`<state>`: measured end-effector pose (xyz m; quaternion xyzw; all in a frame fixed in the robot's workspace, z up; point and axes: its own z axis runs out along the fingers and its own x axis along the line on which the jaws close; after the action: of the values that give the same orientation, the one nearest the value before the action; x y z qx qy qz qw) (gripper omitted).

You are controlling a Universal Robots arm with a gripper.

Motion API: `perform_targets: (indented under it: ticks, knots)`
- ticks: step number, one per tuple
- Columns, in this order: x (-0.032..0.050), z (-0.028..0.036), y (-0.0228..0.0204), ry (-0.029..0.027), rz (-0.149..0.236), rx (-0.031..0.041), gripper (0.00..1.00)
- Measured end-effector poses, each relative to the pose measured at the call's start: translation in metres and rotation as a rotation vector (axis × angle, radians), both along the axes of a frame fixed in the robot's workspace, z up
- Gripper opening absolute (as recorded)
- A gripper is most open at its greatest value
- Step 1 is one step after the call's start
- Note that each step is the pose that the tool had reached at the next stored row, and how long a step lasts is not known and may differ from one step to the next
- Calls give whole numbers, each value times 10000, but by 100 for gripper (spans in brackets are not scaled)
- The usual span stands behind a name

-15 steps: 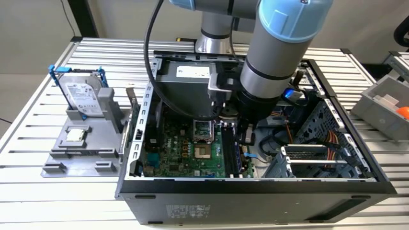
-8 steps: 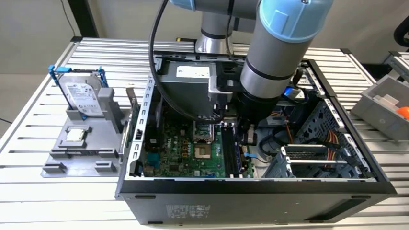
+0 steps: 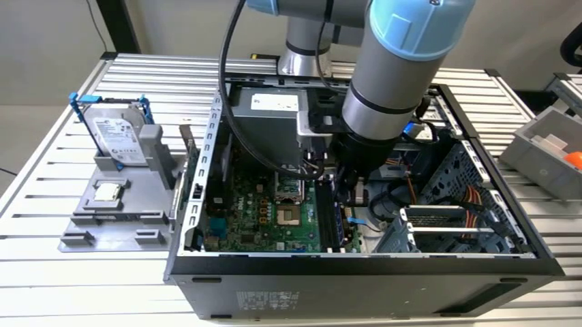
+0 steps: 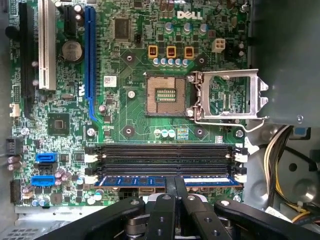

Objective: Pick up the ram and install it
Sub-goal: 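Press down the ram until it locks into place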

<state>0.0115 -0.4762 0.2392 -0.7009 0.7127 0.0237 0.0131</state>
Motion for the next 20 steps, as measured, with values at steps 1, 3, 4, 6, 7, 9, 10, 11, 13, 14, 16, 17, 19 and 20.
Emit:
perform_targets:
  ticks: [1, 3, 4, 6, 7, 9, 10, 11, 13, 14, 16, 17, 19, 20]
  knots:
    - [2, 0, -3, 9, 4, 0, 0]
    - [5, 0, -28, 16, 5, 0, 0]
    - [5, 0, -61, 16, 35, -1, 0]
    - [36, -15, -62, 18, 85, -3, 0]
    - [36, -15, -62, 17, 90, -4, 0]
    - [39, -18, -62, 17, 101, -1, 0]
    - [40, -18, -61, 17, 106, -2, 0]
    - [41, -19, -62, 17, 110, -1, 0]
    - [42, -20, -61, 17, 120, -1, 0]
    - [43, -20, -61, 17, 125, -1, 0]
    - [45, -21, -61, 17, 133, 0, 0]
    - [45, -22, -61, 17, 133, -1, 0]
    - [45, -31, -61, 16, 133, 3, 0]
    - [45, -34, -61, 16, 133, 1, 0]
